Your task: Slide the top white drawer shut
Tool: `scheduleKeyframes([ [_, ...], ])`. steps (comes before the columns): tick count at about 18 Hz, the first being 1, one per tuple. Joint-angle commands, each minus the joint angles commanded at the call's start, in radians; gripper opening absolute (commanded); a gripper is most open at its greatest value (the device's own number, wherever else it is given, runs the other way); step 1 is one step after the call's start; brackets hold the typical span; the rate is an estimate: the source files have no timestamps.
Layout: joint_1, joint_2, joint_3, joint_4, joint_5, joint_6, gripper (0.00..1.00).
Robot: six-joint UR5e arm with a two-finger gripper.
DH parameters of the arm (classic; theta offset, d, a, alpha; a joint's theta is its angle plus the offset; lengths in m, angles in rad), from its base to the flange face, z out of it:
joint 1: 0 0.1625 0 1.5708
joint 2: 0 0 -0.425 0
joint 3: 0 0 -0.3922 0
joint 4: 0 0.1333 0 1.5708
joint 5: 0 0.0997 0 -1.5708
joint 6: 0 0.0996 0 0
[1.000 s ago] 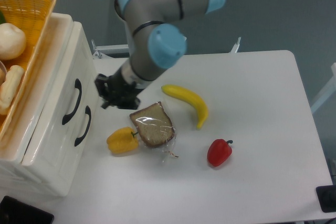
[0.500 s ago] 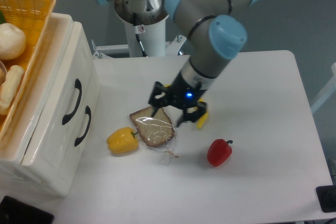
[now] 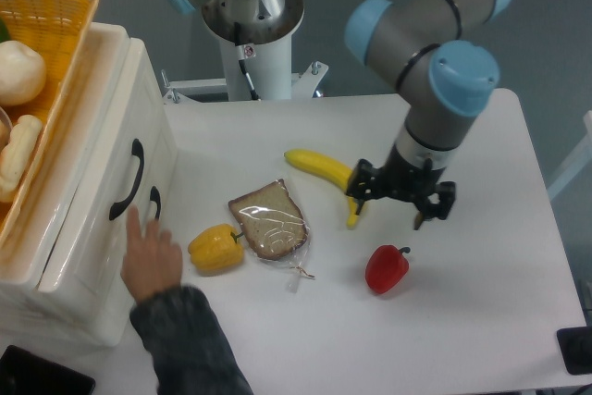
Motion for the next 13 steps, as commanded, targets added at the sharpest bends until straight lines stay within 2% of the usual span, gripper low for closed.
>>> scheduleKeyframes([
  [2,0.003,-0.005,0.012,-0.002,0.015,0.053,1.0],
  [8,0.023,0.002,0.015,-0.012,0.121,0.348,1.0],
  [13,0.028,-0.006,0.043,-0.014,0.123,0.385,1.0],
])
